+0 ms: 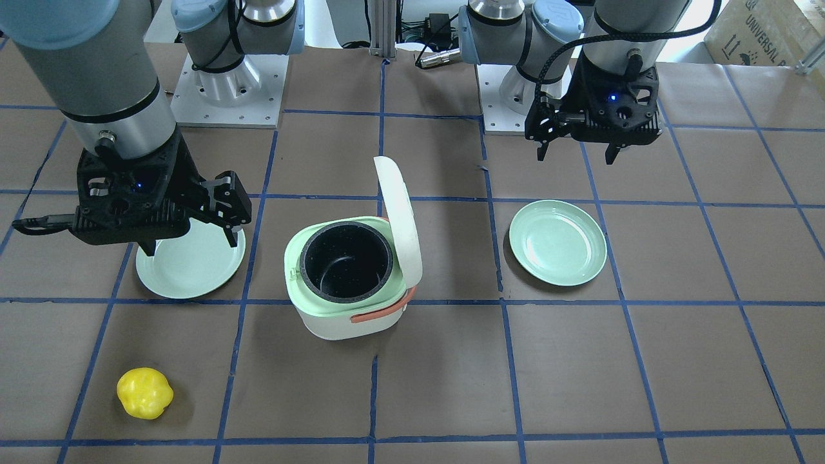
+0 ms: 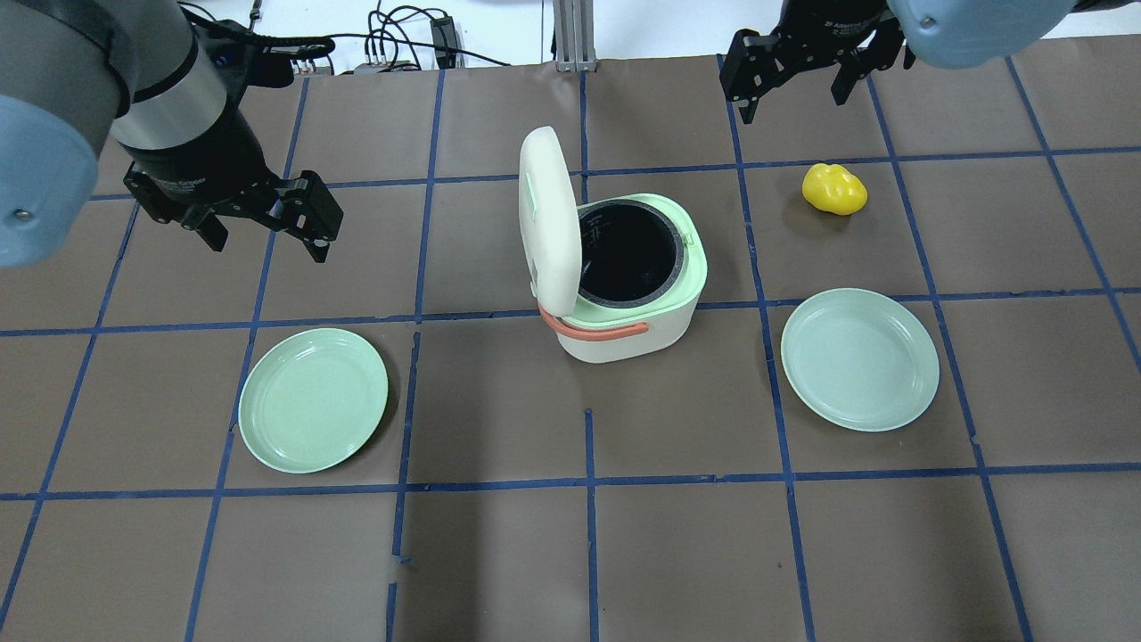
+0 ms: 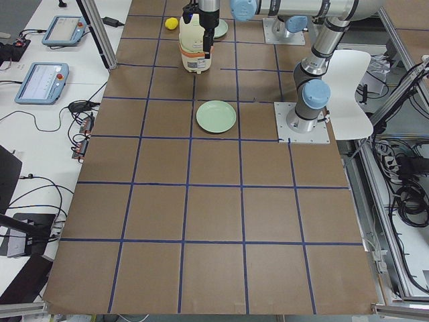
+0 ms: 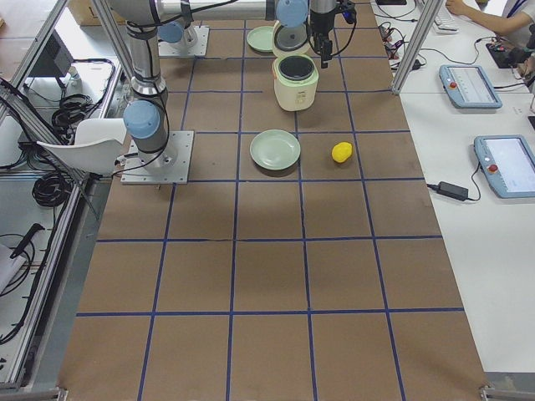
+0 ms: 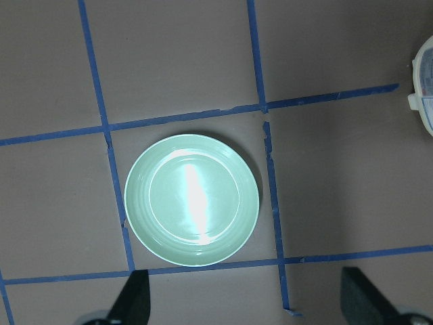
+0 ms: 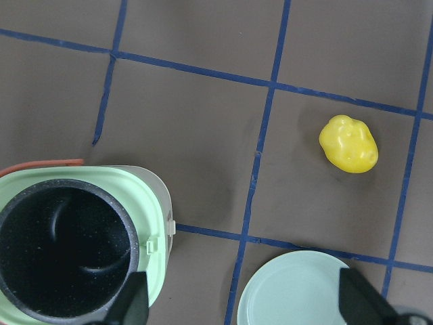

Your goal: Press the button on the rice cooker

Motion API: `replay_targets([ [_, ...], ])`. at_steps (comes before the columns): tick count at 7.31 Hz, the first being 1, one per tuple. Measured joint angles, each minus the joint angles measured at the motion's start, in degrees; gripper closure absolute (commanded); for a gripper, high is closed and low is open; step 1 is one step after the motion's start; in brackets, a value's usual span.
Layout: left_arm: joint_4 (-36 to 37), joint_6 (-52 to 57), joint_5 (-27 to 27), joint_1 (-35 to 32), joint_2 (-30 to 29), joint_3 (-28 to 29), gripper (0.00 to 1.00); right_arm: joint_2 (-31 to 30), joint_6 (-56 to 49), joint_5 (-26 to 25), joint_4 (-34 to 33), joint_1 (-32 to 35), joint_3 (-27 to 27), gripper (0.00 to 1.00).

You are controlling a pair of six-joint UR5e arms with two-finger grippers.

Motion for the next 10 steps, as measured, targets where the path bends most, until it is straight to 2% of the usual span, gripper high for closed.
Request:
replay_targets([
  [4,0.0,0.0,0.0,0.0,0.0,0.0,0.00,-9.1,-1.5,0.3,-3.8,-1.3,12.2,0.00],
  [7,0.0,0.0,0.0,0.0,0.0,0.0,0.00,-13.7,-5.6,0.8,-2.0,-4.6,15.0,0.00],
  [10,0.0,0.0,0.0,0.0,0.0,0.0,0.00,-14.7,-7.1,0.8,-1.3,-5.1,16.6,0.00],
])
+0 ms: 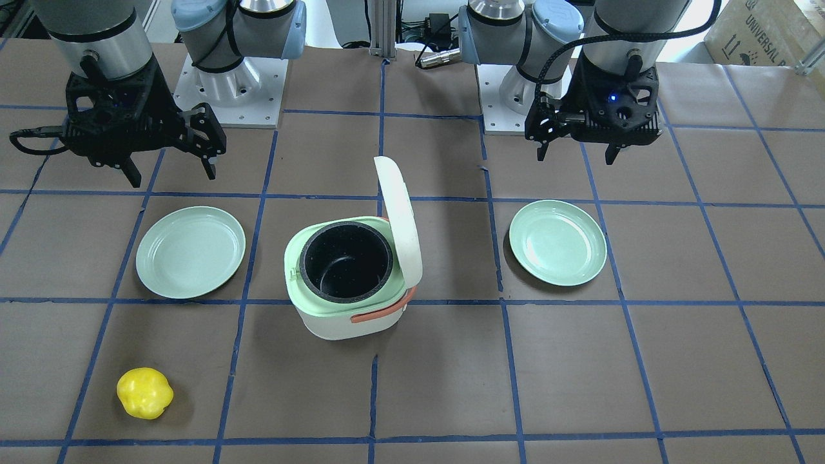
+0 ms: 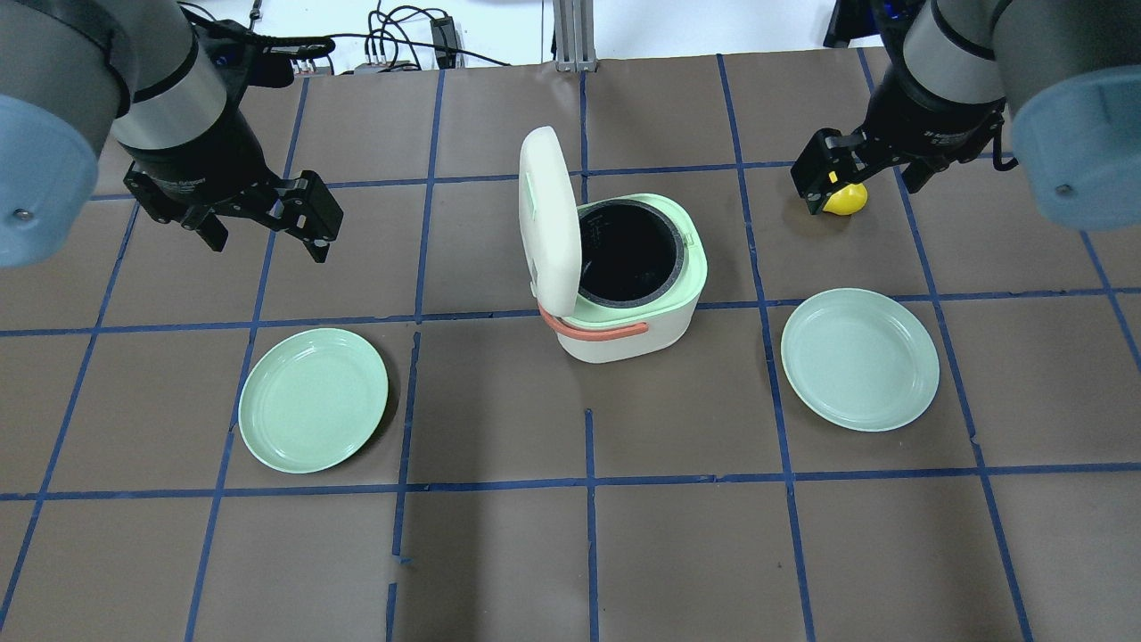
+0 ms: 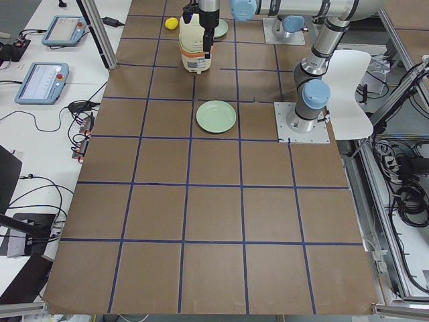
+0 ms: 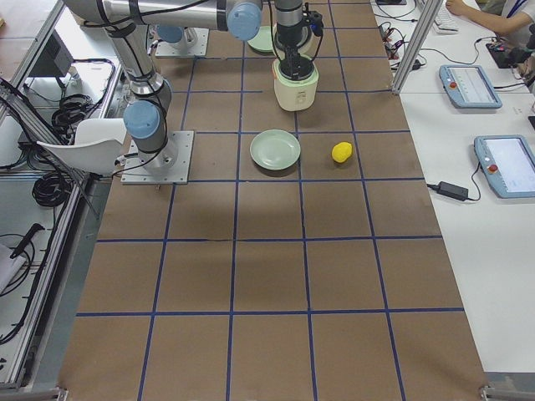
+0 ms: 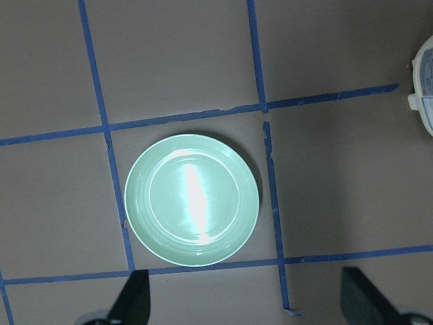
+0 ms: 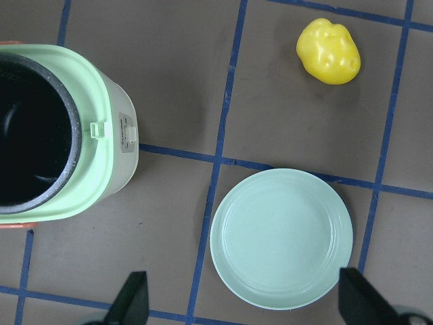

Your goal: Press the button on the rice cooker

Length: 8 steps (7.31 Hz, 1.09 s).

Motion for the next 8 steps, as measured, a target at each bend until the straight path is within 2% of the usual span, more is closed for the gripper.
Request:
replay_targets([
  [4,0.0,0.0,0.0,0.0,0.0,0.0,0.00,-0.2,-1.1,-0.2,3.1,0.1,0.1,0.00],
  [8,0.0,0.0,0.0,0.0,0.0,0.0,0.00,-0.6,3.7,2.1,3.2,0.1,-0.1,0.00],
])
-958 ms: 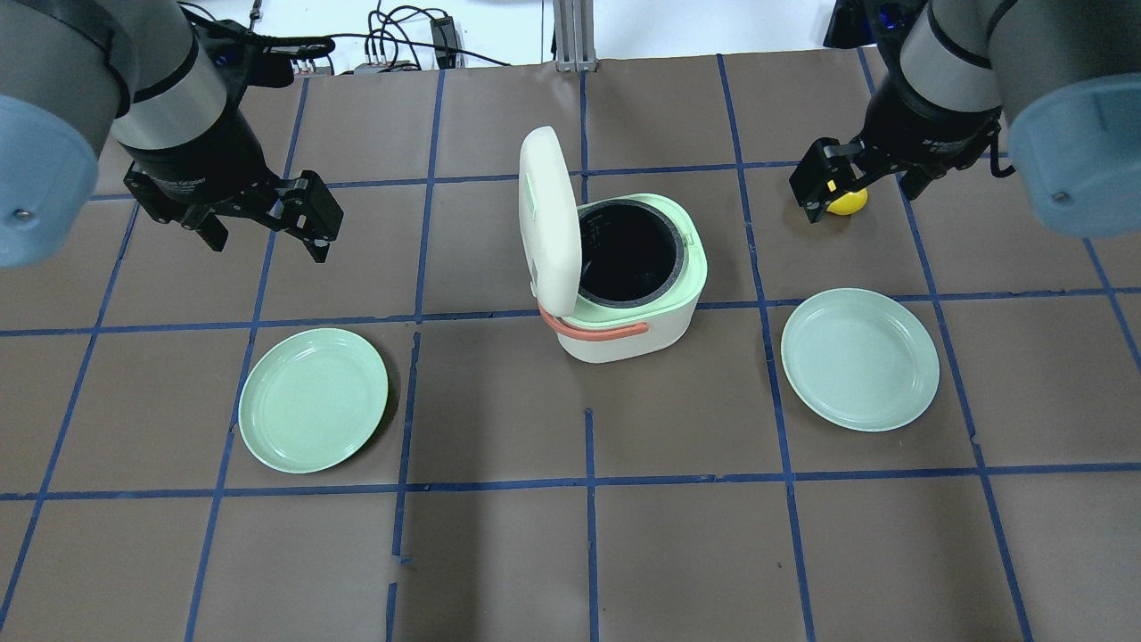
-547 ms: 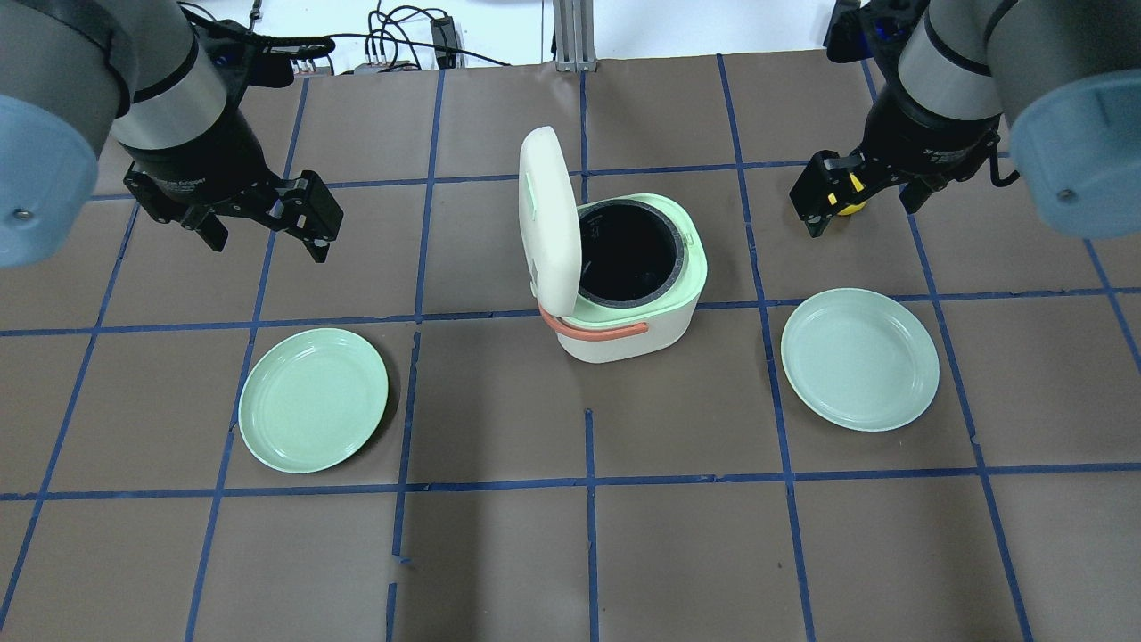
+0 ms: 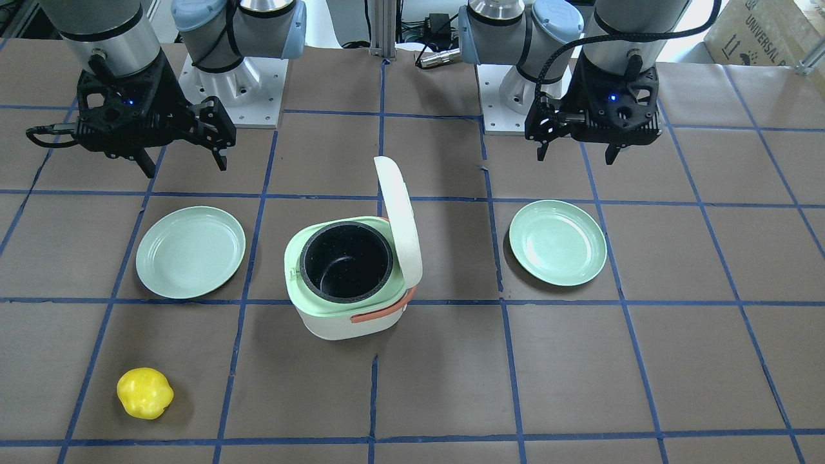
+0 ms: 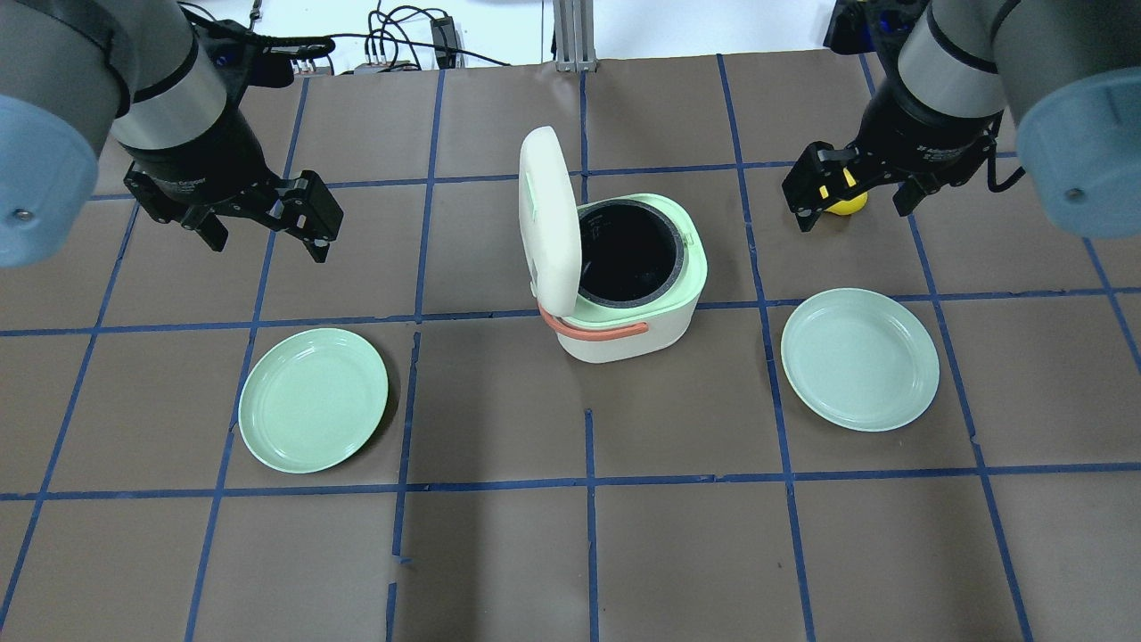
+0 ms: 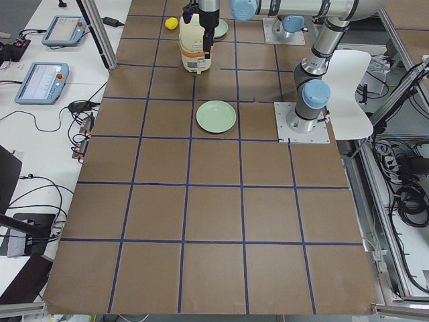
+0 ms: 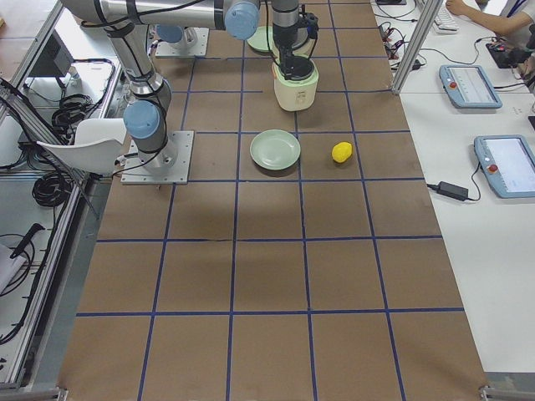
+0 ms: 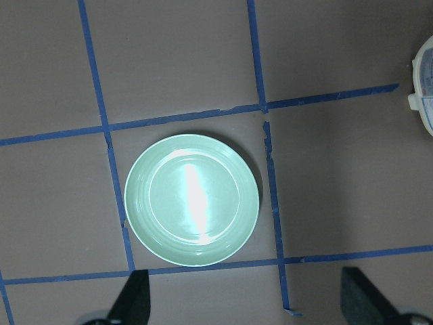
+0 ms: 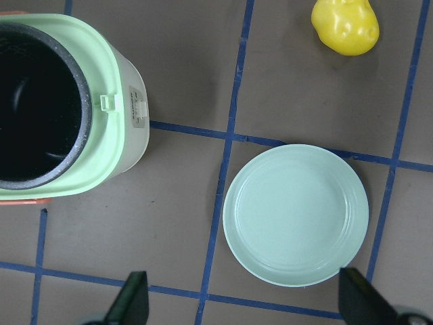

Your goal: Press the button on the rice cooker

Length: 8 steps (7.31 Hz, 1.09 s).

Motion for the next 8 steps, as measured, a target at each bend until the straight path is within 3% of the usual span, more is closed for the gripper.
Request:
replay_targets([
  [8,0.0,0.0,0.0,0.0,0.0,0.0,0.00,-0.7,1.6,0.3,-0.8,0.0,0.7,0.00],
])
